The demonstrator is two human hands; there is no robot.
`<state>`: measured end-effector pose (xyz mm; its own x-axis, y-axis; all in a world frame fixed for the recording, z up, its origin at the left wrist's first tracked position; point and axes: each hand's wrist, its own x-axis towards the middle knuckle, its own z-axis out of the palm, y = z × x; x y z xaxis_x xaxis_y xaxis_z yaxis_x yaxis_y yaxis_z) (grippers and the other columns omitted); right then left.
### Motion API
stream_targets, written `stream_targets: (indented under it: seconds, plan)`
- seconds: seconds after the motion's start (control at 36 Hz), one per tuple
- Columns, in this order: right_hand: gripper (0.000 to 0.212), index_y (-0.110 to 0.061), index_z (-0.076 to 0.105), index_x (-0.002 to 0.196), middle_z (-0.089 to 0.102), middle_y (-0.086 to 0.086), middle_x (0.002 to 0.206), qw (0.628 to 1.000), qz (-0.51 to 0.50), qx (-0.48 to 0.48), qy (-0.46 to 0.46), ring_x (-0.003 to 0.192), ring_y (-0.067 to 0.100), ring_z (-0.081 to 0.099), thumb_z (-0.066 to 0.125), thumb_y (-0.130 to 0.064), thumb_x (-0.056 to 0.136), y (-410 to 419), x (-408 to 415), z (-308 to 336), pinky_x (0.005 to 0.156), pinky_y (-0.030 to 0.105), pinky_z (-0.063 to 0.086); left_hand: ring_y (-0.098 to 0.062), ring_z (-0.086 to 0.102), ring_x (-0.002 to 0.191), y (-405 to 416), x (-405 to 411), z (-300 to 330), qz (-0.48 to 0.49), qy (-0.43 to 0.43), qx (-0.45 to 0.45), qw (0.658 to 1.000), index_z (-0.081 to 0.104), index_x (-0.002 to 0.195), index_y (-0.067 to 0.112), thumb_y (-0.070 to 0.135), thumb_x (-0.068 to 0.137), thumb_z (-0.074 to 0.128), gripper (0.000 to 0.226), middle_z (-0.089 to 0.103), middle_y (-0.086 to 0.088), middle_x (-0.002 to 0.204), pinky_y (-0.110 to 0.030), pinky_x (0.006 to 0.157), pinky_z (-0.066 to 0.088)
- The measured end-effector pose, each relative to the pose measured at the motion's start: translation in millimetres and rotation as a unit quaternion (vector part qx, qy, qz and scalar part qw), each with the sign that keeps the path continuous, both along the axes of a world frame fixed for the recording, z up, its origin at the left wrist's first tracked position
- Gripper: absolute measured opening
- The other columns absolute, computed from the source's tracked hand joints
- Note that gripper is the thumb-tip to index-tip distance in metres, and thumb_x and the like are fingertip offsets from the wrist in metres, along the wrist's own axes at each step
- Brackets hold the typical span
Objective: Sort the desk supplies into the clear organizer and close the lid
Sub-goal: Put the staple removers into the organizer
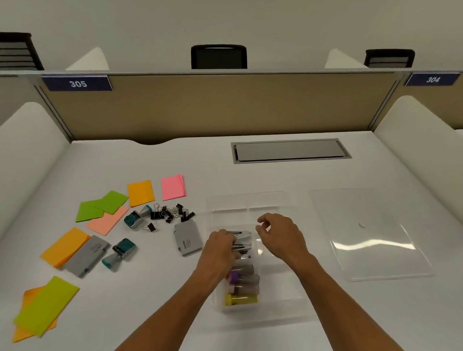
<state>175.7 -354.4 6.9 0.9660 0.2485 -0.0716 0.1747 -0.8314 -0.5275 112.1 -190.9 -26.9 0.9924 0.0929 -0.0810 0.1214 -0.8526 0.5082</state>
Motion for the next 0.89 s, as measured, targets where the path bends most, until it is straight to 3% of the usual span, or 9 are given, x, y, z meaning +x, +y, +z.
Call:
stream_targets:
  seconds: [0.25, 0.42, 0.64, 0.75, 0.89]
  plan:
    - [0.029, -0.028, 0.064, 0.12, 0.068, -0.012, 0.107, 1.0, 0.028, 0.002, 0.011, 0.094, 0.009, 0.063, 0.056, -0.04, 0.095, 10, 1, -3, 0.086, 0.033, 0.055, -0.011, 0.053, 0.086, 4, 0, 0, -0.006, -0.005, 0.006, 1.0, 0.069, 0.11, 0.017, 0.027, 0.087, 0.069, 0.024, 0.061, -0.001, 0.109, -0.021, 0.076, 0.049]
    - [0.029, -0.029, 0.063, 0.12, 0.067, -0.012, 0.108, 0.998, 0.057, -0.001, 0.022, 0.095, 0.009, 0.062, 0.054, -0.039, 0.095, 19, -2, -4, 0.086, 0.033, 0.054, -0.014, 0.055, 0.097, 7, -6, -3, -0.007, -0.029, -0.002, 1.0, 0.067, 0.114, 0.018, 0.019, 0.091, 0.063, 0.023, 0.062, -0.002, 0.115, -0.023, 0.083, 0.051]
    - [0.029, -0.027, 0.063, 0.122, 0.068, -0.008, 0.11, 0.994, 0.102, 0.006, 0.028, 0.093, 0.009, 0.063, 0.056, -0.037, 0.096, 37, -6, -4, 0.086, 0.028, 0.054, -0.012, 0.049, 0.111, 13, -20, -4, 0.045, -0.102, -0.048, 0.993, 0.061, 0.121, 0.019, 0.022, 0.095, 0.057, 0.026, 0.057, 0.003, 0.123, -0.014, 0.088, 0.031]
    - [0.028, -0.027, 0.065, 0.12, 0.068, -0.008, 0.11, 0.992, 0.124, 0.012, 0.026, 0.09, 0.009, 0.063, 0.055, -0.038, 0.096, 48, -12, -5, 0.084, 0.03, 0.056, -0.012, 0.053, 0.108, 22, -30, 0, 0.059, -0.139, -0.063, 0.987, 0.063, 0.116, 0.021, 0.023, 0.094, 0.059, 0.023, 0.061, 0.005, 0.114, -0.026, 0.096, 0.044]
    - [0.027, -0.027, 0.066, 0.118, 0.068, -0.01, 0.108, 0.986, 0.156, 0.043, 0.029, 0.088, 0.007, 0.065, 0.057, -0.039, 0.095, 62, -20, -3, 0.083, 0.031, 0.056, -0.007, 0.055, 0.101, 34, -44, 1, 0.085, -0.183, -0.066, 0.977, 0.065, 0.11, 0.019, 0.022, 0.092, 0.059, 0.019, 0.062, 0.008, 0.105, -0.023, 0.089, 0.048]
